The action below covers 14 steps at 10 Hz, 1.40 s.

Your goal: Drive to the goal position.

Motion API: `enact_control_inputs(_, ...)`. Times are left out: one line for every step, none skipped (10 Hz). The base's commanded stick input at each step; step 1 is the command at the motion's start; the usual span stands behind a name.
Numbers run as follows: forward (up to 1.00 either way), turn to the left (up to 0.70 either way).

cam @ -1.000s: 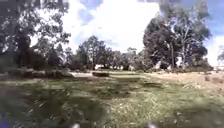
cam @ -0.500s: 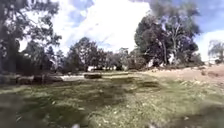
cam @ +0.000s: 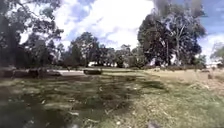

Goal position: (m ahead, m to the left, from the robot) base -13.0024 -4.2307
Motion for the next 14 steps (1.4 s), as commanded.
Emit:
enact_control_inputs(0.7,0.0)
enact_control_inputs(0.7,0.0)
enact_control_inputs(0.7,0.0)
enact_control_inputs(0.7,0.0)
enact_control_inputs(0.7,0.0)
enact_control_inputs(0.7,0.0)
enact_control_inputs(0.7,0.0)
enact_control_inputs(0.7,0.0)
enact_control_inputs(0.7,0.0)
enact_control_inputs(0.7,0.0)
enact_control_inputs(0.7,0.0)
enact_control_inputs(0.7,0.0)
enact_control_inputs(0.7,0.0)
enact_control_inputs(0.7,0.0)
